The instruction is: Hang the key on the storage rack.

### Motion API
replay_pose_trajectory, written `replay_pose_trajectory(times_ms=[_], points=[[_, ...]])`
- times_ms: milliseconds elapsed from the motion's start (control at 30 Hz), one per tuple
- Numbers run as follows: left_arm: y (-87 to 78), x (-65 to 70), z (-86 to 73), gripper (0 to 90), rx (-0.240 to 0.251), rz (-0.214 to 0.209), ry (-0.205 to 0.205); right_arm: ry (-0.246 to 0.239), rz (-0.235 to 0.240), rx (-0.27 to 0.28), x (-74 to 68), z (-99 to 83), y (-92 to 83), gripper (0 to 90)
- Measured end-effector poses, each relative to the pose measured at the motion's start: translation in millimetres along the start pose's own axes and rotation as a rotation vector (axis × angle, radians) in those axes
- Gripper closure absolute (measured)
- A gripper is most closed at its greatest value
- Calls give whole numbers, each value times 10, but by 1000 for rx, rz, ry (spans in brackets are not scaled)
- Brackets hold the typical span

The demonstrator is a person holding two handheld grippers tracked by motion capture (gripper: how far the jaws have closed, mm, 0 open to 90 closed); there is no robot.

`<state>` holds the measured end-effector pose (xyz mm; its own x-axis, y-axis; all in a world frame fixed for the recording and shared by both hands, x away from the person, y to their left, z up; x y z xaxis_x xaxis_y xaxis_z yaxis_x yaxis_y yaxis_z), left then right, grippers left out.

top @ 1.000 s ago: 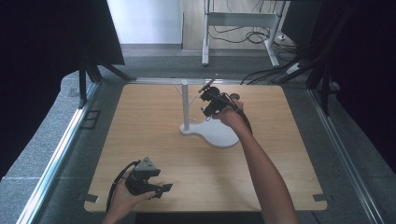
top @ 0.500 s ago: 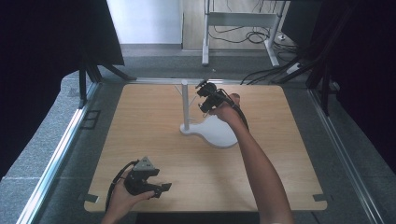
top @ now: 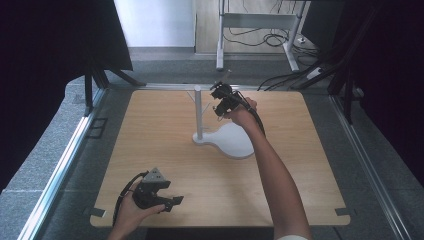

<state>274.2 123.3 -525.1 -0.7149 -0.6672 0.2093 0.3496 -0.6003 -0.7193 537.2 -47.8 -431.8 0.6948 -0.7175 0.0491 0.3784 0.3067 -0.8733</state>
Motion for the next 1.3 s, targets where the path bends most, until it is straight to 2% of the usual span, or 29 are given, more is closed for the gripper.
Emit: replay_pose_trajectory(times_ms=[467,867,1300], points=[[-22,-10,3,251,6,-1,-4,16,-11,13,42,120,25,843],[-41,-5,10,251,13,-4,-3,-1,-24,25,11,231,-4,843],[-36,-3,12,251,13,-4,-5,-10,-31,27,-1,237,-21,843]])
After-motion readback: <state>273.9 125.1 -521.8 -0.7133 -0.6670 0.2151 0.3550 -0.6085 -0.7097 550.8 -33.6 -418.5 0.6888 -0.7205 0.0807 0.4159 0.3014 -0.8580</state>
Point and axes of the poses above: each handheld gripper's, and its own axes: y roughly forward along the jaws, z roughly out of its top, x roughly to its right, the point moved 8 cm from there along y, roughly forward along the jaws
